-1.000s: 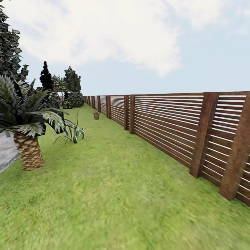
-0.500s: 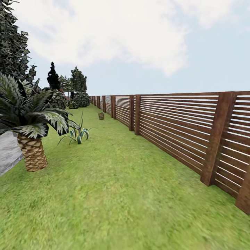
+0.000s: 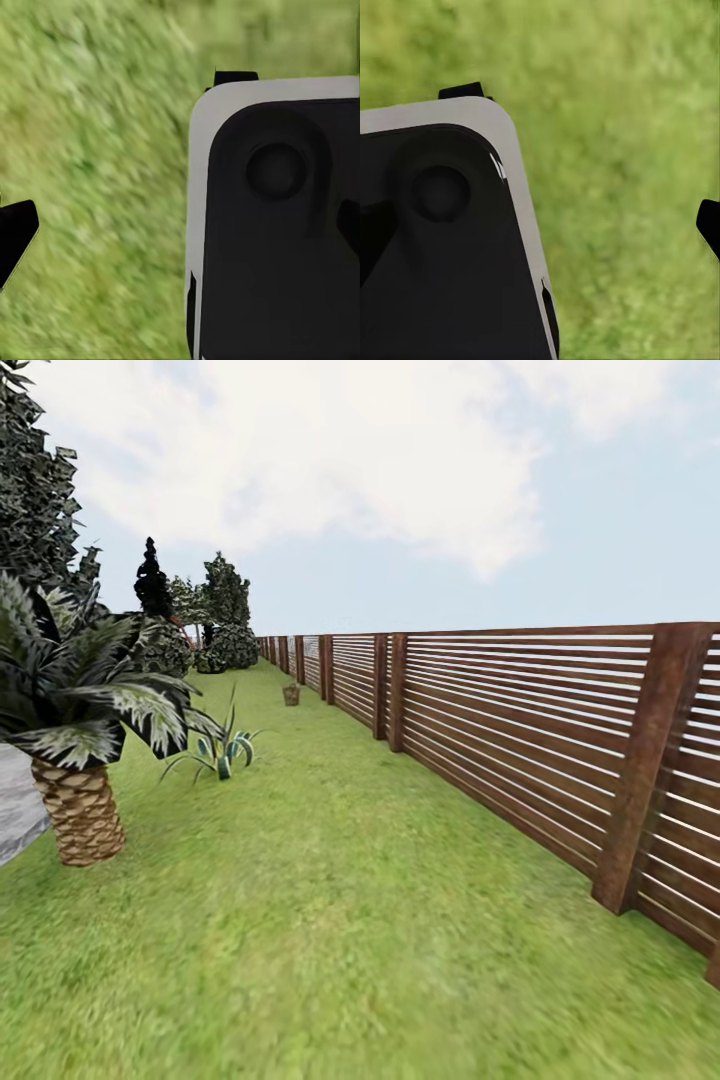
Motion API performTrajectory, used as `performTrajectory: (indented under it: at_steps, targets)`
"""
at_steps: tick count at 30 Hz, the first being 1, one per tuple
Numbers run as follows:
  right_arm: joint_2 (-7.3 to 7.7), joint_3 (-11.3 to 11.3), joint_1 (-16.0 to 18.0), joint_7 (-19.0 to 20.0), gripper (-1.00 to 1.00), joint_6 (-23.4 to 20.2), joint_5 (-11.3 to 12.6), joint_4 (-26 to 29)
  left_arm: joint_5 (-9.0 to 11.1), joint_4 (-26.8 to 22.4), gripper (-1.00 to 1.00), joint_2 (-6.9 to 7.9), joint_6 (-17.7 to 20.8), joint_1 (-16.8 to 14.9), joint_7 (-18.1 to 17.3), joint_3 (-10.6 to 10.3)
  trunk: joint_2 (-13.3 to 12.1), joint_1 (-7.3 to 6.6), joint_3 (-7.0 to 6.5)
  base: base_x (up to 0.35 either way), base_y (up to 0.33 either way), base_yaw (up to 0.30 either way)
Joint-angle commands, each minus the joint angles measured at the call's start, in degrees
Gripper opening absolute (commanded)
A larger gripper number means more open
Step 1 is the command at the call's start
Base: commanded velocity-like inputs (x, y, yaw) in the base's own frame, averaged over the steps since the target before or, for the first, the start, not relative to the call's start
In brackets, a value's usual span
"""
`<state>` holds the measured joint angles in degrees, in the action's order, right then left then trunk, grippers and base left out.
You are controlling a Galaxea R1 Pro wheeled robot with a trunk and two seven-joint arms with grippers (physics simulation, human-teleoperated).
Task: Take the three Easter eggs out of the wicker basket on the lawn in the garden, then place them on the lawn next to a single tree (choose any tree) so that all three eggs are next to the same tree and none are left in the basket.
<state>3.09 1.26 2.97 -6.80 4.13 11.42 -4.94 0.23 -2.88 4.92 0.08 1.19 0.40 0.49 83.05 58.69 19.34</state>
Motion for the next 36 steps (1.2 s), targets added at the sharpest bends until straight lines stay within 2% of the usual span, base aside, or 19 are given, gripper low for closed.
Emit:
performTrajectory:
  at_steps: [1, 36]
  targets:
    - [-0.01, 0.15, 0.1, 0.03, 1.0, 0.43, 0.45, -0.24, 0.03, -0.12, 1.0, 0.0, 0.01, 0.04, 0.04, 0.04, 0.03, 0.04, 0.05, 0.318, 0.0, 0.0]
    - [-0.01, 0.15, 0.1, 0.03, 1.0, 0.44, 0.53, -0.24, -0.04, -0.11, 1.0, -0.09, 0.01, 0.04, 0.04, 0.04, 0.03, 0.04, 0.05, 0.318, 0.0, 0.0]
